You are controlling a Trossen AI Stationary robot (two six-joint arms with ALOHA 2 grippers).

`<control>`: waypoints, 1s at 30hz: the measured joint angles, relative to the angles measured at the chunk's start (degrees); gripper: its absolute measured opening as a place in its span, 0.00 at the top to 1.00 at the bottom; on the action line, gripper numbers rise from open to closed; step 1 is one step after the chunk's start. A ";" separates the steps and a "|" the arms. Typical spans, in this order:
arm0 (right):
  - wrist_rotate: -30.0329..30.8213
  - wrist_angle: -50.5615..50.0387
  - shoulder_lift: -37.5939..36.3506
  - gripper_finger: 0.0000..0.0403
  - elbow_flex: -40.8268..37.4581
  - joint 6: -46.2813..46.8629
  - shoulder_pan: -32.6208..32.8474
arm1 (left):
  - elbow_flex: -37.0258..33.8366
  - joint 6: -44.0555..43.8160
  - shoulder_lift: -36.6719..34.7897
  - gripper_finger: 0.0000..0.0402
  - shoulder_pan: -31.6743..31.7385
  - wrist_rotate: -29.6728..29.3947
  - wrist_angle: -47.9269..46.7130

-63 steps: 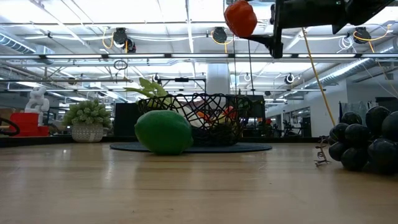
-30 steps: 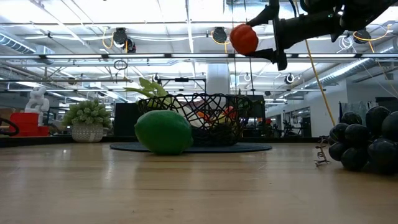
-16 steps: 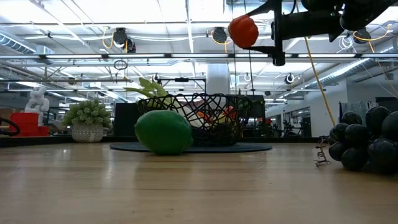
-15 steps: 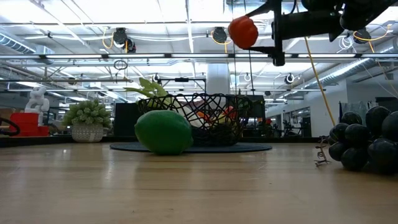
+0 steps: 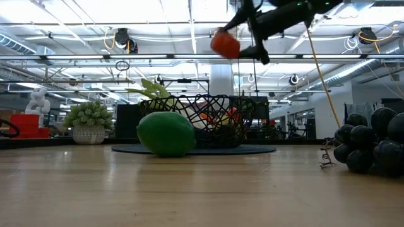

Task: Build produce basket
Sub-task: Put the orange pumpkin into the wire basket, then put the green lime into the wire basket

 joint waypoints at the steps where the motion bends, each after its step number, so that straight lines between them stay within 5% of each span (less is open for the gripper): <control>1: -0.01 -2.06 1.30 0.16 0.89 -1.38 0.00 | 0.00 -0.03 0.00 0.66 0.19 0.01 -0.02; 18: 2.18 -13.10 11.39 0.16 1.90 -14.41 0.02 | 0.00 -0.01 0.00 0.66 0.34 -0.25 -0.31; 30: 6.06 -16.11 10.51 0.02 1.85 -18.87 0.15 | 0.00 -1.59 0.00 0.66 -0.14 1.39 -0.15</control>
